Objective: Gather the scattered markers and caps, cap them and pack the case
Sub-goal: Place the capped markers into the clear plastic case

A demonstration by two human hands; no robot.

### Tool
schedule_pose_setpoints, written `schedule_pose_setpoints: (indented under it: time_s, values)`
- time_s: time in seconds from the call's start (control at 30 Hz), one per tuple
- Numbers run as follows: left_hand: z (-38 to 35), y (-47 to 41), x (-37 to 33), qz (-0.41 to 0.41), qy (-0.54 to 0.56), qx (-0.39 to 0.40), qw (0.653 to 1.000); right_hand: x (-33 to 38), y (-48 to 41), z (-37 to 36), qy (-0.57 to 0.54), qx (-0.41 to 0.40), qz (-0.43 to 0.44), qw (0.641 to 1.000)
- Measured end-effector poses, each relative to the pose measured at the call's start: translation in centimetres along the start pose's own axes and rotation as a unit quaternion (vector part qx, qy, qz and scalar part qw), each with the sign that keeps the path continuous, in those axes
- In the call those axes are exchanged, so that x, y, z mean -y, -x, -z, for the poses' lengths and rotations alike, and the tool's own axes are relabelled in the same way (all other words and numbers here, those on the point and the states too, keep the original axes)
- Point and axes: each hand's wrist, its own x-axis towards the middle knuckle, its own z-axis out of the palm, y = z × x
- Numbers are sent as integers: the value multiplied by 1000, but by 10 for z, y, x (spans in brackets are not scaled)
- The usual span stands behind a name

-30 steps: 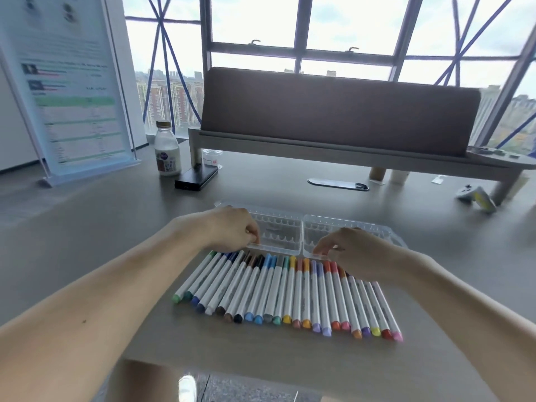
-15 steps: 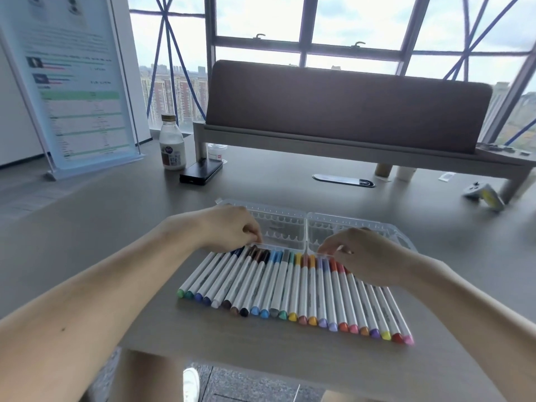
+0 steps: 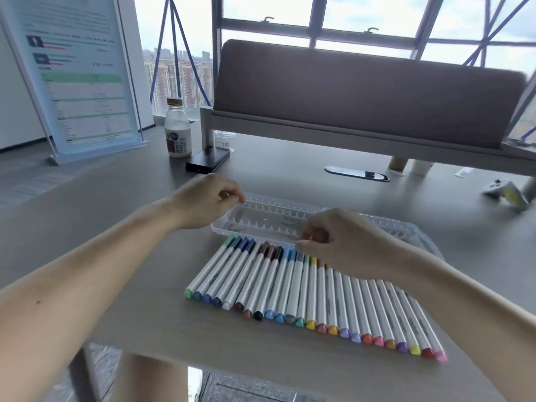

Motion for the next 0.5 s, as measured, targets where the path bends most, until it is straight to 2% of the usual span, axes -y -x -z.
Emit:
schedule_pose_setpoints:
  time_s: [0.13, 0.27, 0.5]
  values:
    - [-12, -8, 20, -31, -4, -45, 999, 19, -17, -15, 11, 45, -13, 999]
    - [-23, -18, 29, -73, -8, -54, 996, 23, -27, -19, 31, 62, -28, 997]
    - [-33, -24, 46, -79, 29, -76, 993, 25, -45, -24, 59, 77, -56, 994]
